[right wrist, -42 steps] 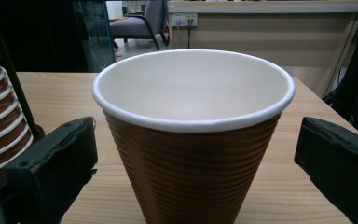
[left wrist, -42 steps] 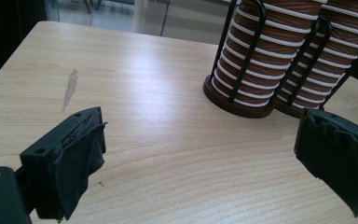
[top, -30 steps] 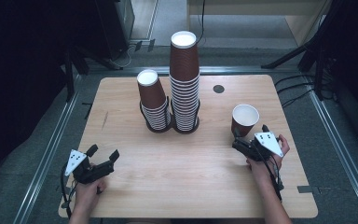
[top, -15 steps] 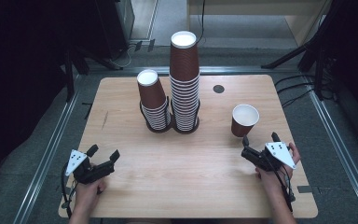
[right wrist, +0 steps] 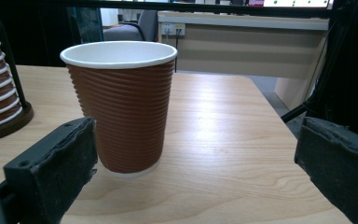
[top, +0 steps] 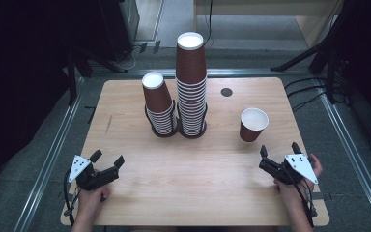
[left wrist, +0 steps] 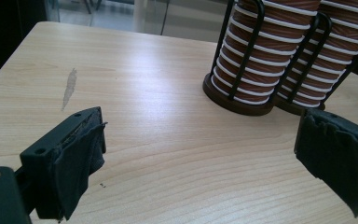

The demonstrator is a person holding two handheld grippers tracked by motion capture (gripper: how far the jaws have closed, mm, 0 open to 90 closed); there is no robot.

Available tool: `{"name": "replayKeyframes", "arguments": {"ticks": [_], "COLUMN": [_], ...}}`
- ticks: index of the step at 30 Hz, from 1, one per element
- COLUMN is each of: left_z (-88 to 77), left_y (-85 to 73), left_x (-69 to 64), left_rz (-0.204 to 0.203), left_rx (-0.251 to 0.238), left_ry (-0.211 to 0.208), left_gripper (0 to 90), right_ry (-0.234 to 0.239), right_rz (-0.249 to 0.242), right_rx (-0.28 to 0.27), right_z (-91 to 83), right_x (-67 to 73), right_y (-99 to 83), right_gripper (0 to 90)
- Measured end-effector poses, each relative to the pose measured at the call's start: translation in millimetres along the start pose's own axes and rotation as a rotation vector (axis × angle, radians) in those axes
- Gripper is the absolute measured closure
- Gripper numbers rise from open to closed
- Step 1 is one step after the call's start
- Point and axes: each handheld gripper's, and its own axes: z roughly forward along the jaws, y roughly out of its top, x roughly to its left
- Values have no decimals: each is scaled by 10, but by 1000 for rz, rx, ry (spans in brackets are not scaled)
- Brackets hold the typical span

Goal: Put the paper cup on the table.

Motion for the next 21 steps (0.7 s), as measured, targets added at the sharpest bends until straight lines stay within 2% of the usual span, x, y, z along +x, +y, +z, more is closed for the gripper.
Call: {"name": "replayKeyframes", "arguments": {"ticks": [21], "left_z": [1], "left_y": [-4], "left_x": [-11], "left_rz": [1], "left_rx": [3], "left_ry": [2], "left_gripper": [23], "right_ry": [-43], "right_rz": [-27], "right_rx": [-21], "right_z": [-279], "right_x": [-304], "right_y": [-55], "right_gripper": [0]}}
